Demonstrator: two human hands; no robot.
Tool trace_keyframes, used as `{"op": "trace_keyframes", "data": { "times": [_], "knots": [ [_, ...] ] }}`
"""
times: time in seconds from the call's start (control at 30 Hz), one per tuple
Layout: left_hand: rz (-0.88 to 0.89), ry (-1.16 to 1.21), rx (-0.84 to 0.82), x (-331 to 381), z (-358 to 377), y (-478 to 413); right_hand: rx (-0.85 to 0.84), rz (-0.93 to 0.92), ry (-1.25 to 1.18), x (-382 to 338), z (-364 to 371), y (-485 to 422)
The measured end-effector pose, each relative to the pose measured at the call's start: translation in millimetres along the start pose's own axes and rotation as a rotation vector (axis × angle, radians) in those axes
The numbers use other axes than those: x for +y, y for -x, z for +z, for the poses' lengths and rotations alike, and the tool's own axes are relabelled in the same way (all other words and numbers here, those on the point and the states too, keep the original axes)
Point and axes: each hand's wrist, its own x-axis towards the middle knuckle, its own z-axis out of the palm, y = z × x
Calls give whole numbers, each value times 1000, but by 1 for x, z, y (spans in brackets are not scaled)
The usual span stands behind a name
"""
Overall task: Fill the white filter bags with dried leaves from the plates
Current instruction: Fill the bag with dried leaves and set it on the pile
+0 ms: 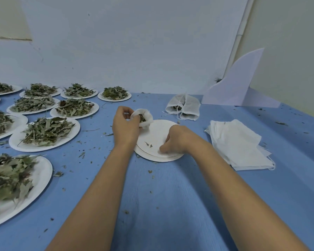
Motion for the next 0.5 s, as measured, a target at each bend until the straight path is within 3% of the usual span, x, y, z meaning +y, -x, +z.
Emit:
{"op": "trace_keyframes", "data": {
  "times": [0.17,0.5],
  "knots": [
    [-6,49,33,-1,2,0,305,-185,-257,-15,14,-5],
    [-24,100,64,-6,2,-7,343,-335,-138,-13,22,-12]
  ]
}}
